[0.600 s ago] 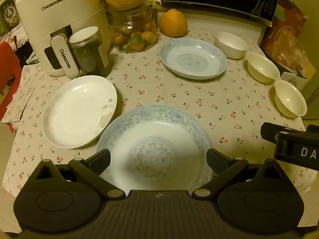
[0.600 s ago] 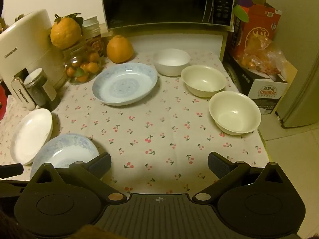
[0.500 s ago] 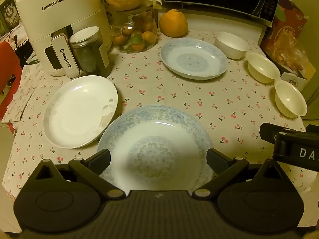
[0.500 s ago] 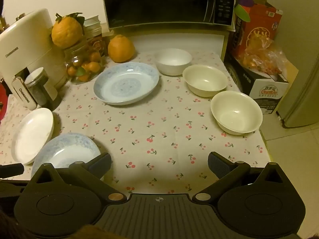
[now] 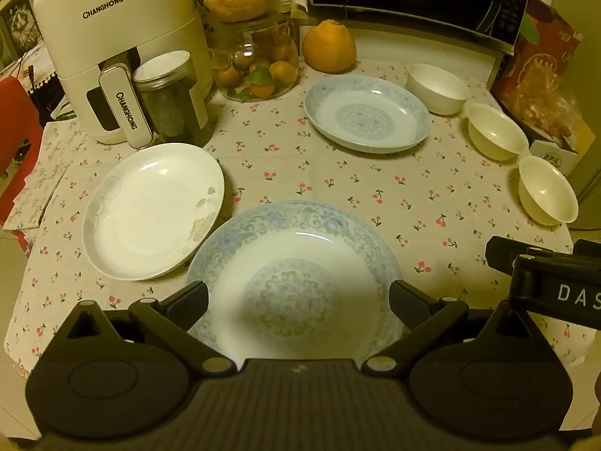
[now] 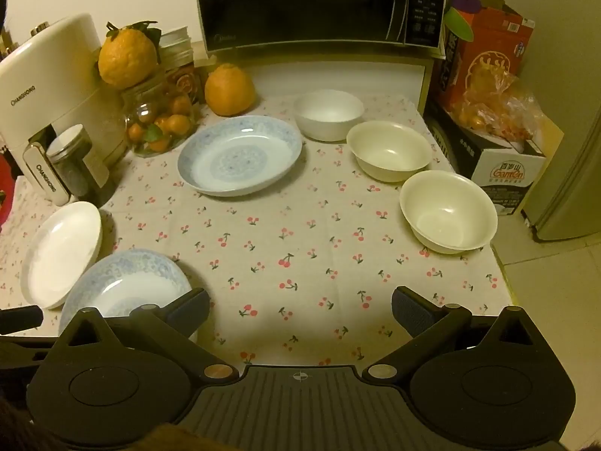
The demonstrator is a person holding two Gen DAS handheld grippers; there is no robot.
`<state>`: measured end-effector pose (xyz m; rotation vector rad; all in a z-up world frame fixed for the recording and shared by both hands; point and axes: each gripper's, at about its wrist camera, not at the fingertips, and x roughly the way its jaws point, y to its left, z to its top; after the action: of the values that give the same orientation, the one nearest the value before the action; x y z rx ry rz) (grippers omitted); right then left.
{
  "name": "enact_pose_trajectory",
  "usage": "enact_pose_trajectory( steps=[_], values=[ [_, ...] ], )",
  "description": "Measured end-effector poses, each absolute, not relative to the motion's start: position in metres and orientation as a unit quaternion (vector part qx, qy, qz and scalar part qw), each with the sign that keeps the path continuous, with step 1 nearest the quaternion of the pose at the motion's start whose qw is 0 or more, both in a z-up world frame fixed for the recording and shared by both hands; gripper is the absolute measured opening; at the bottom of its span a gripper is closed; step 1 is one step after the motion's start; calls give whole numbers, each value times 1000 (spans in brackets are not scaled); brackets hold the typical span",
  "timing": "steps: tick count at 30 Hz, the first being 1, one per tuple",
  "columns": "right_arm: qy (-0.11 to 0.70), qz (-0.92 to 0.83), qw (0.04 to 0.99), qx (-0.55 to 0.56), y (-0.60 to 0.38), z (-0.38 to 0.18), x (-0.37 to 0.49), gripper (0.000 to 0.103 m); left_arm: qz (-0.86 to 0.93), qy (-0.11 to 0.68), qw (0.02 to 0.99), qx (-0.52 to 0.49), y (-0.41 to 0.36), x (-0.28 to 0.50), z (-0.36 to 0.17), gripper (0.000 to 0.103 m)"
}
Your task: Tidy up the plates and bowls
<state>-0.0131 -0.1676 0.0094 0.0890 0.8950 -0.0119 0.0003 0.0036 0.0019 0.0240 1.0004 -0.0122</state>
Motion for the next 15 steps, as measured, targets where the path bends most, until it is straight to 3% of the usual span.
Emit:
enact_pose_trajectory(
  steps=[15],
  values=[
    [434,-5,900,43,-168,9,-13,103,-7,480,877,11,4,0,1,103]
  ],
)
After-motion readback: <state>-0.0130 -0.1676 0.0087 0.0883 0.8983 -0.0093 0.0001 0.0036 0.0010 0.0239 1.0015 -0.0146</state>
